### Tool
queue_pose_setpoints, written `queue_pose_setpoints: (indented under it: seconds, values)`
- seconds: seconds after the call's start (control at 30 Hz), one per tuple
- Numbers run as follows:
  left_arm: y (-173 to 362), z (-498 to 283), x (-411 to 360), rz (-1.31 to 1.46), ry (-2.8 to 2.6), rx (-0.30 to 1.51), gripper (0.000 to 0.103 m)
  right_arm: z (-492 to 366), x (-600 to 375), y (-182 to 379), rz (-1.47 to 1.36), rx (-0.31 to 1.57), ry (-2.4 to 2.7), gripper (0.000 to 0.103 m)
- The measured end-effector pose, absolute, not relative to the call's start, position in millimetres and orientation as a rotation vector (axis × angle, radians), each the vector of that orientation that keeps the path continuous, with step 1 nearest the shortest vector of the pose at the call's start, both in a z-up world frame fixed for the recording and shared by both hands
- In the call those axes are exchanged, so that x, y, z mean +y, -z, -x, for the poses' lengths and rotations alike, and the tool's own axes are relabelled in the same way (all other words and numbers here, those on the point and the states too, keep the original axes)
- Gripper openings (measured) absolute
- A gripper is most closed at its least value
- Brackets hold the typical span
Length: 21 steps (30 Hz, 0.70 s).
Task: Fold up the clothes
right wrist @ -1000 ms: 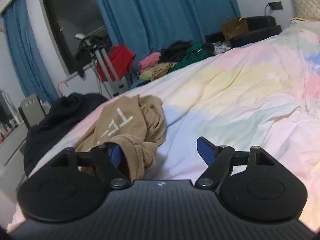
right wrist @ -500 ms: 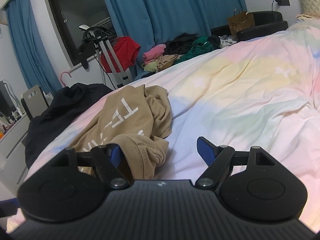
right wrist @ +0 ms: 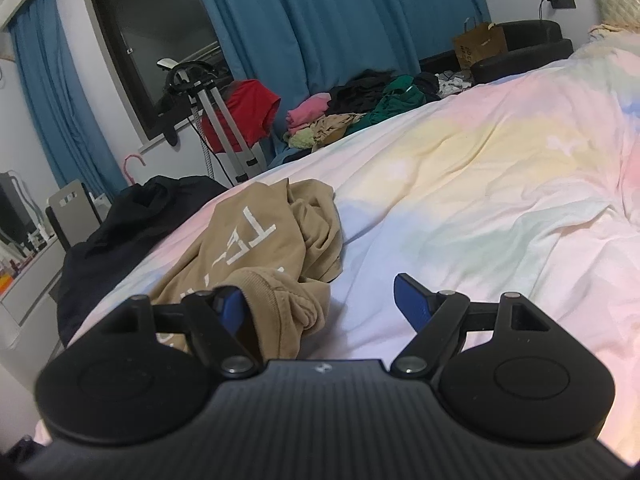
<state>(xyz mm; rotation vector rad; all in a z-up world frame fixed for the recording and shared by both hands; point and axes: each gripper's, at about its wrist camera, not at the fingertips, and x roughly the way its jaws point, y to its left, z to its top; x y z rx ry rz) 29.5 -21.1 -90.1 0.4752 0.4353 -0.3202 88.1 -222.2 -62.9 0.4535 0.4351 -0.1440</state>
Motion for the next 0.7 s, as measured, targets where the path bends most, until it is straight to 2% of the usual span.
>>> queue_pose_setpoints:
  seconds: [0.1,0.37,0.47,0.6,0.7]
  values:
    - [92,-34,-24,-0.508,0.161,0.378,0.092,-89,-221,66,-0.448,0.438,0.147,0.078]
    - [70,-36,38,-0.273,-0.021,0.541,0.094,-76,-227,63,-0.441,0.337,0.241,0.078]
    - [69,-30,33,-0.334,-0.008,0.564,0.101,-66,-228,58,-0.432,0.261,0.276,0.078]
    - [71,-18,14,-0.465,-0.024,0.521,0.101,-55,-224,49,-0.391,0.178,0.299,0.079]
    - [65,-17,25,-0.405,-0.082,0.478,0.101,-61,-225,52,-0.409,0.218,0.287,0.079]
